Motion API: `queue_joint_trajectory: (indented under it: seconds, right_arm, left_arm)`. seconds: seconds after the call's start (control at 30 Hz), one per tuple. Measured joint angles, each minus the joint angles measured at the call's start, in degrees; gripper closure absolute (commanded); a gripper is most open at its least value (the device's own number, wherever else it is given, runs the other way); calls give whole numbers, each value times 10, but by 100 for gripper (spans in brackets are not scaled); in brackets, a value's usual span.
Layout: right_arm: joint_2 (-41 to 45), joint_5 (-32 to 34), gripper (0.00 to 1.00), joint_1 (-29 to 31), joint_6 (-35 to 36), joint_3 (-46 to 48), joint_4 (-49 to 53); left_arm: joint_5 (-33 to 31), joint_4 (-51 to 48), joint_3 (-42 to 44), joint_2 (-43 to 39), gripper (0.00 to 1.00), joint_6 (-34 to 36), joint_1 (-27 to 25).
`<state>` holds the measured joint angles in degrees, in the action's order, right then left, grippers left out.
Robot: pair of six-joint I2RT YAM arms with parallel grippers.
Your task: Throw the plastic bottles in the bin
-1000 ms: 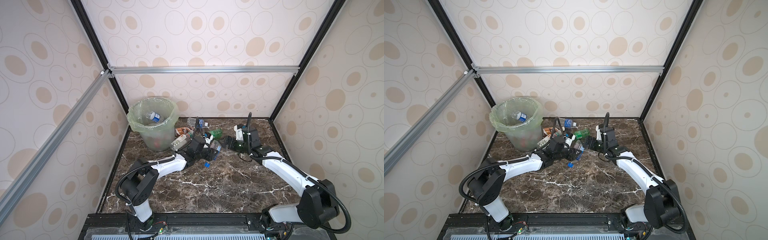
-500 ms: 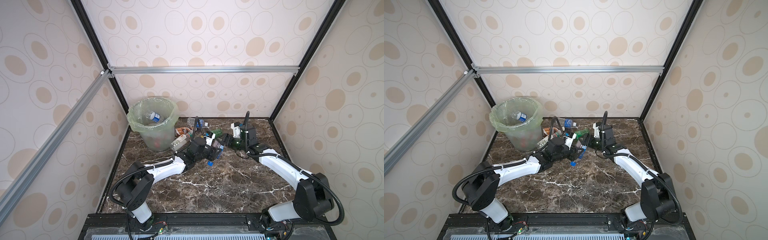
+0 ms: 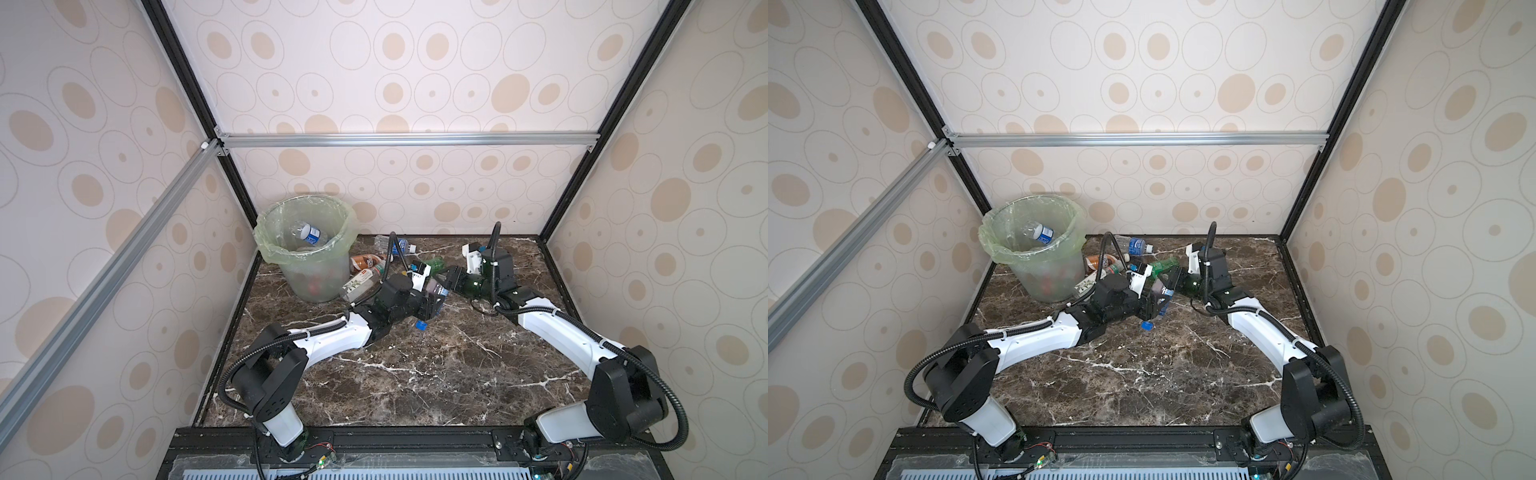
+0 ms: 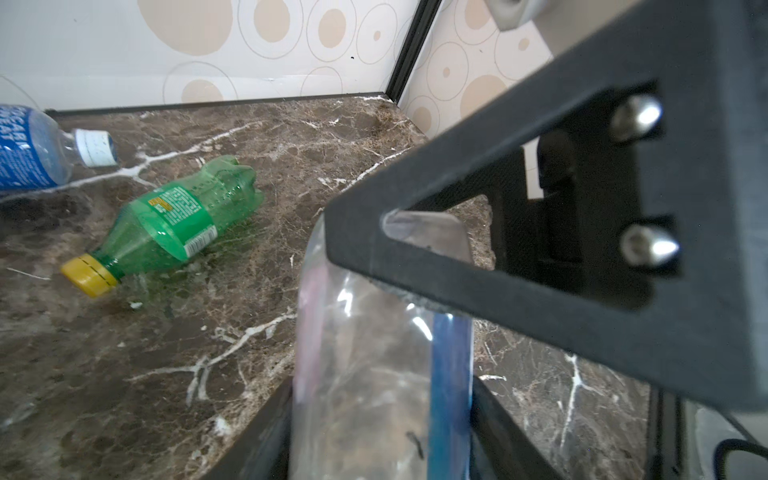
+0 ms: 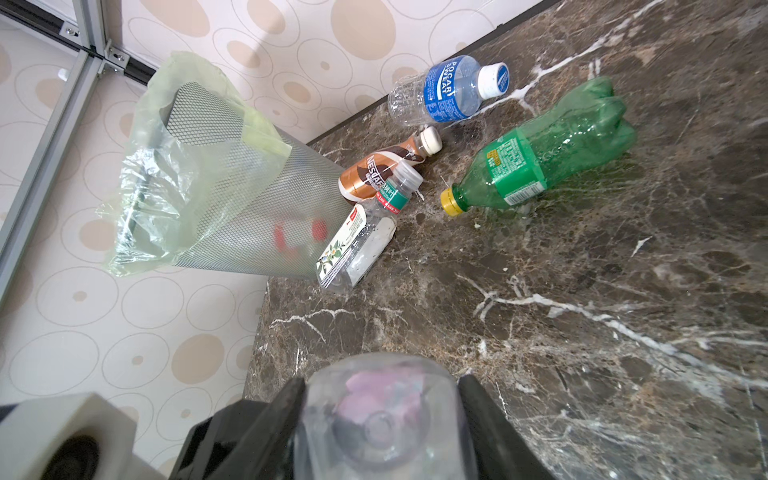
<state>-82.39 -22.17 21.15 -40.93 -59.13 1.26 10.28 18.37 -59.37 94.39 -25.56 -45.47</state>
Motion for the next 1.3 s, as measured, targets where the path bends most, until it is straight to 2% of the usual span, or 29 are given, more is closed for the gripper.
queue_joint_trajectory:
  seconds: [0.23, 0.4, 0.57, 0.7, 0.77, 1.03, 1.3]
  right_arm:
    - [0, 16, 57, 0, 0, 0, 0]
    - [0, 16, 57, 0, -4, -8, 0]
    - [0, 16, 57, 0, -9, -12, -3]
    - [0, 16, 56, 0, -15, -12, -4]
    - [0, 15, 52, 0, -13, -12, -3]
    - [6, 28, 23, -1, -4, -16, 14]
    - [61, 43, 0, -25, 14, -17, 49]
  left_arm:
    - [-10, 7, 11, -1, 16, -4, 0]
    - [-14, 9, 20, -1, 16, -6, 0]
    - [-13, 16, 20, -1, 30, -6, 0]
    - [-7, 25, 20, -1, 54, -8, -1]
    - [-5, 28, 20, -1, 56, -3, -3]
    - [-14, 20, 21, -1, 54, -3, -7]
    - [-43, -32, 4, -1, 53, 8, -5]
